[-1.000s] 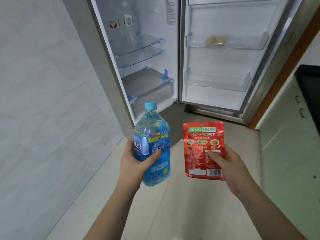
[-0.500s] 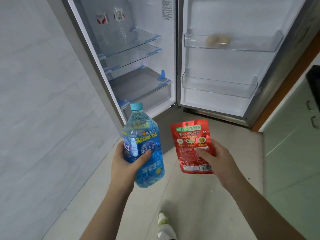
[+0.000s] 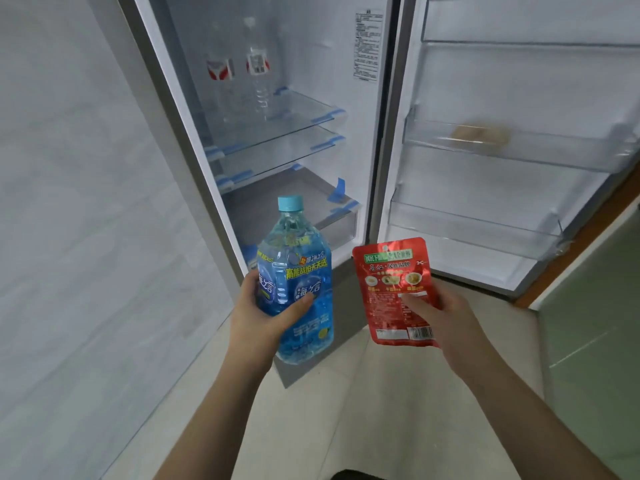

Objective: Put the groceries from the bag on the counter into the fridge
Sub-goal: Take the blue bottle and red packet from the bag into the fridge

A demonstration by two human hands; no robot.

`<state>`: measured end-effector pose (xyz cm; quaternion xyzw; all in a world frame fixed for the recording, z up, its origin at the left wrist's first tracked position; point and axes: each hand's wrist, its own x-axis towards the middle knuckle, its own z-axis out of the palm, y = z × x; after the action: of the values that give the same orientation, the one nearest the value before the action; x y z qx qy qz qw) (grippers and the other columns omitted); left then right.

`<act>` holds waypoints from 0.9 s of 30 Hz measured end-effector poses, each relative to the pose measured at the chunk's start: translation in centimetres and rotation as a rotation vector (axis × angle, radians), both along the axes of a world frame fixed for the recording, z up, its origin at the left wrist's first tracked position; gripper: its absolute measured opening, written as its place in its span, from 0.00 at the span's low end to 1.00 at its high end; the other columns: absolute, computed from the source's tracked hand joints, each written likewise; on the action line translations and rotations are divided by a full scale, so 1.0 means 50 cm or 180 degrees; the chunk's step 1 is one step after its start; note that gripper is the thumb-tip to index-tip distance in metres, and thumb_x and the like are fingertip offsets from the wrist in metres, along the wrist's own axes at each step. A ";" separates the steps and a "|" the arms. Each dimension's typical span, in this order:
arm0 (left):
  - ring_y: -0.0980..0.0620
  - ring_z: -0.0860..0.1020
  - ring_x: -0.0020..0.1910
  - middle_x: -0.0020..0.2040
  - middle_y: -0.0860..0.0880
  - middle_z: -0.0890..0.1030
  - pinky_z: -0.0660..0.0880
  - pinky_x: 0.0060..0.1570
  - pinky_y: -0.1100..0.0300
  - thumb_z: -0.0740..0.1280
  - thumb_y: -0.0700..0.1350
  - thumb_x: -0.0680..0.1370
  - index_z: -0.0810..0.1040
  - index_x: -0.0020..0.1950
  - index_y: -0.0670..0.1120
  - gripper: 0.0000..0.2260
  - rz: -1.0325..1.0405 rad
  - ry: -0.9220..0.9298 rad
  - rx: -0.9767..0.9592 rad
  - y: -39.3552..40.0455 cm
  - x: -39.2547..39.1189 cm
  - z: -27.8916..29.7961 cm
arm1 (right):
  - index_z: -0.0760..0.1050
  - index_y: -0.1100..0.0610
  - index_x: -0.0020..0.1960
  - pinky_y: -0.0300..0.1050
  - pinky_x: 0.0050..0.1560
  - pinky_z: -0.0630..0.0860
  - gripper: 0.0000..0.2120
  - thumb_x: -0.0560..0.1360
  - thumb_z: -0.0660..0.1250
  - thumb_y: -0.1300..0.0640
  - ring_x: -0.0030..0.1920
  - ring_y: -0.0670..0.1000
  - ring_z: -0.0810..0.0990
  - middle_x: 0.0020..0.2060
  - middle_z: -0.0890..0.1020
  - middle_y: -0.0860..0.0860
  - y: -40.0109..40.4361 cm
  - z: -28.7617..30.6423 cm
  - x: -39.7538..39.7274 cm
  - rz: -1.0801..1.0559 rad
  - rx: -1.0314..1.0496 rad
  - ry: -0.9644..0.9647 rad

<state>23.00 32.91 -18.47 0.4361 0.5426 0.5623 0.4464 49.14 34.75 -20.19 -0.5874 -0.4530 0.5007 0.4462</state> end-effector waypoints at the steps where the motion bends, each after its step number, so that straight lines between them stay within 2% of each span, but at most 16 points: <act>1: 0.47 0.83 0.53 0.55 0.49 0.84 0.80 0.52 0.40 0.81 0.53 0.58 0.75 0.62 0.48 0.34 -0.0002 0.0010 0.0001 0.018 -0.004 0.001 | 0.77 0.47 0.59 0.54 0.52 0.80 0.16 0.73 0.72 0.49 0.48 0.51 0.85 0.49 0.85 0.45 0.017 0.000 -0.004 -0.0013 -0.0024 -0.0009; 7: 0.49 0.83 0.53 0.55 0.51 0.84 0.80 0.52 0.42 0.80 0.54 0.58 0.75 0.62 0.49 0.34 0.0036 -0.0029 -0.0002 0.114 -0.004 0.005 | 0.76 0.44 0.57 0.49 0.49 0.80 0.14 0.72 0.71 0.47 0.48 0.50 0.84 0.49 0.85 0.43 0.120 0.016 -0.007 0.0029 -0.0011 -0.0015; 11: 0.48 0.83 0.53 0.55 0.49 0.84 0.80 0.52 0.43 0.80 0.54 0.59 0.75 0.61 0.48 0.33 0.0133 -0.0023 0.0000 0.186 0.005 0.001 | 0.75 0.45 0.60 0.52 0.50 0.80 0.22 0.68 0.71 0.43 0.50 0.51 0.84 0.51 0.84 0.44 0.218 0.025 0.001 0.0135 0.0061 -0.0027; 14: 0.48 0.83 0.54 0.55 0.49 0.83 0.80 0.53 0.42 0.80 0.53 0.59 0.75 0.61 0.48 0.33 0.0277 -0.0045 -0.0004 0.245 0.019 0.000 | 0.75 0.45 0.60 0.49 0.48 0.81 0.21 0.68 0.70 0.42 0.49 0.50 0.84 0.51 0.84 0.43 0.297 0.029 0.009 0.0282 0.0134 0.0018; 18: 0.47 0.83 0.54 0.56 0.49 0.83 0.79 0.54 0.41 0.81 0.54 0.58 0.75 0.62 0.49 0.34 0.0544 -0.0101 -0.0058 0.323 0.048 0.002 | 0.74 0.45 0.60 0.56 0.55 0.79 0.23 0.67 0.70 0.40 0.51 0.51 0.83 0.53 0.83 0.44 0.402 0.025 0.024 0.0513 0.0115 -0.0005; 22: 0.47 0.83 0.54 0.55 0.48 0.83 0.79 0.54 0.41 0.81 0.54 0.58 0.75 0.61 0.48 0.34 0.0793 0.0015 -0.0064 0.386 0.068 0.011 | 0.74 0.43 0.59 0.61 0.58 0.77 0.18 0.70 0.70 0.42 0.52 0.52 0.83 0.54 0.83 0.45 0.507 0.010 0.038 0.0696 -0.0045 -0.0013; 25: 0.48 0.83 0.53 0.54 0.49 0.84 0.80 0.53 0.42 0.80 0.54 0.58 0.75 0.60 0.47 0.33 0.0971 0.0132 -0.0037 0.410 0.078 0.012 | 0.74 0.46 0.61 0.61 0.57 0.77 0.18 0.73 0.71 0.46 0.51 0.52 0.83 0.53 0.84 0.46 0.577 -0.017 0.034 0.0836 -0.0237 0.0083; 27: 0.47 0.83 0.53 0.54 0.48 0.84 0.80 0.53 0.43 0.80 0.53 0.59 0.75 0.60 0.48 0.32 0.1034 0.0166 -0.0023 0.417 0.080 0.011 | 0.75 0.46 0.59 0.60 0.56 0.78 0.15 0.74 0.70 0.47 0.49 0.52 0.84 0.51 0.84 0.46 0.611 -0.033 0.021 0.0977 -0.0337 0.0106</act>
<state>26.99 53.78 -17.95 0.3555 0.6194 0.6135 0.3370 50.22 65.31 -21.81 -0.5256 -0.5029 0.5958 0.3403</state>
